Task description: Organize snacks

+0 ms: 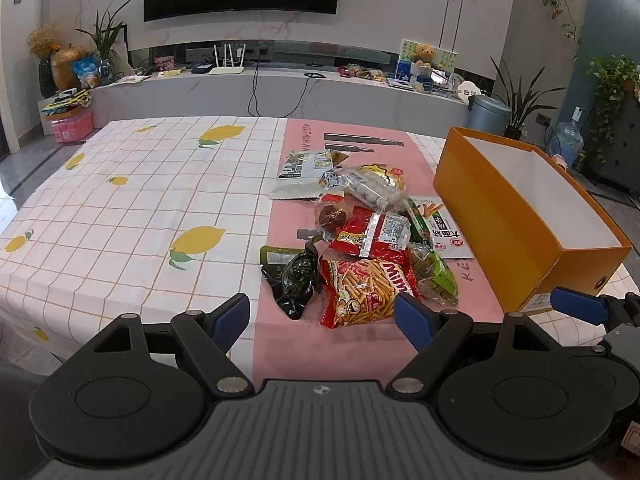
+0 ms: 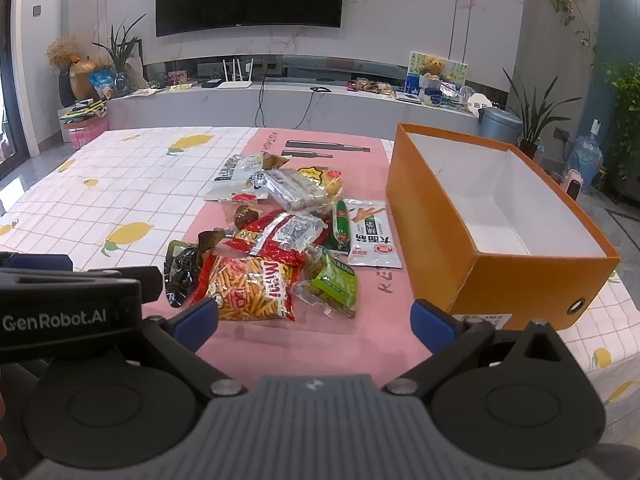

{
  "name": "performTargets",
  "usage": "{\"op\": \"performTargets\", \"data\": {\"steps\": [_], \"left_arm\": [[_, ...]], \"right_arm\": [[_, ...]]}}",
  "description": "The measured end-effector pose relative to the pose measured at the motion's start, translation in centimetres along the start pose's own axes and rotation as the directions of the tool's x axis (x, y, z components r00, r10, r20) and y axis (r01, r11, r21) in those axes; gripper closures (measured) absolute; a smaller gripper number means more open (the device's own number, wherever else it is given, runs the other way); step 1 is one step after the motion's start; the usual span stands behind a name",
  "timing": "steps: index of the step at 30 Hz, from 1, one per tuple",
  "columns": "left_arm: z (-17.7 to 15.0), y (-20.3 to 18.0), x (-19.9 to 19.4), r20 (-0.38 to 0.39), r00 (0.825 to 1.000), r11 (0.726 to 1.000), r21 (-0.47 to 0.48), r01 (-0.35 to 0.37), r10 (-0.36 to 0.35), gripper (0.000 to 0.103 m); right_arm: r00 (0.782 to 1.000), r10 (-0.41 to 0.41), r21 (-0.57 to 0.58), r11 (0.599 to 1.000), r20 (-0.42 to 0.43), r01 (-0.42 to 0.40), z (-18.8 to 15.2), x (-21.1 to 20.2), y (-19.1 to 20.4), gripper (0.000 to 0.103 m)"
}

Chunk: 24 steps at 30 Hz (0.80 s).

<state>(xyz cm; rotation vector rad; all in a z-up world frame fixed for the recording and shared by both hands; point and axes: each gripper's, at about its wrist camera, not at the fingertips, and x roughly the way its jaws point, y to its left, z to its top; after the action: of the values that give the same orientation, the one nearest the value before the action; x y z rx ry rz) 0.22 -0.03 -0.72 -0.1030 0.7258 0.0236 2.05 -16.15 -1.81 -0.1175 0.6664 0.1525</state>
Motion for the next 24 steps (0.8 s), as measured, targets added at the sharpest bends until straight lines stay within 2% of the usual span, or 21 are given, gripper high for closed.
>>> {"op": "performTargets", "data": {"steps": [24], "left_arm": [[-0.04,0.04,0.06,-0.011,1.0,1.0,-0.006,0.006,-0.006,0.007]], "right_arm": [[1.0,0.005,0.003,1.0,0.003,-0.005,-0.05,0.08,-0.06,0.003]]}}
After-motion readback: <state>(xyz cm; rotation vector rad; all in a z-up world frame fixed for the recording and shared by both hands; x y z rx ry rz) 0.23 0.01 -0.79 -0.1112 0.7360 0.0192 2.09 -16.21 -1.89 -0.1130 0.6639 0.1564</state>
